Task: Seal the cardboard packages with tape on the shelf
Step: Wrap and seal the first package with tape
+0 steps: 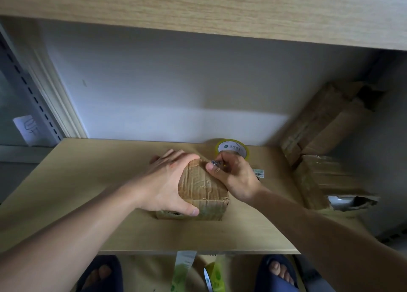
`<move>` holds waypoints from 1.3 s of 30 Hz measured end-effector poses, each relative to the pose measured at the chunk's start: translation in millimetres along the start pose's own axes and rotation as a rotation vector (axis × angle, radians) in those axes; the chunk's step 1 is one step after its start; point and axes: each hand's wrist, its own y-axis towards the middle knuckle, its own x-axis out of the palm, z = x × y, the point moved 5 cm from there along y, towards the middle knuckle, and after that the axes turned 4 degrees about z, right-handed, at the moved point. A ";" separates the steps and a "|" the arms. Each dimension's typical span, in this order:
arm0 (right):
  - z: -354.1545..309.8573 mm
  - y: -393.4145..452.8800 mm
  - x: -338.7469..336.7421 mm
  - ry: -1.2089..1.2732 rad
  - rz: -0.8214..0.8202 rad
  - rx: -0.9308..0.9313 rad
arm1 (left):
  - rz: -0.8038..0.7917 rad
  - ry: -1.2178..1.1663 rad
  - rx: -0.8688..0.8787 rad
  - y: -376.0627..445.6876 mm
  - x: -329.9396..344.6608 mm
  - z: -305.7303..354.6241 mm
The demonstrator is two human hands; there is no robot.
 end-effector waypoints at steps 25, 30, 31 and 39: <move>5.5 3.1 -0.8 0.209 -0.104 0.093 | 0.009 0.017 -0.011 0.9 -0.4 1.3; 0.8 4.8 -0.8 0.041 0.002 0.063 | 0.019 0.028 -0.006 1.3 -1.5 2.7; -0.1 4.9 -0.7 0.035 0.008 0.056 | 0.018 0.028 -0.007 1.2 -1.8 3.1; 0.0 8.9 -3.1 0.270 -0.062 0.238 | 0.010 0.013 -0.019 0.5 -1.9 3.5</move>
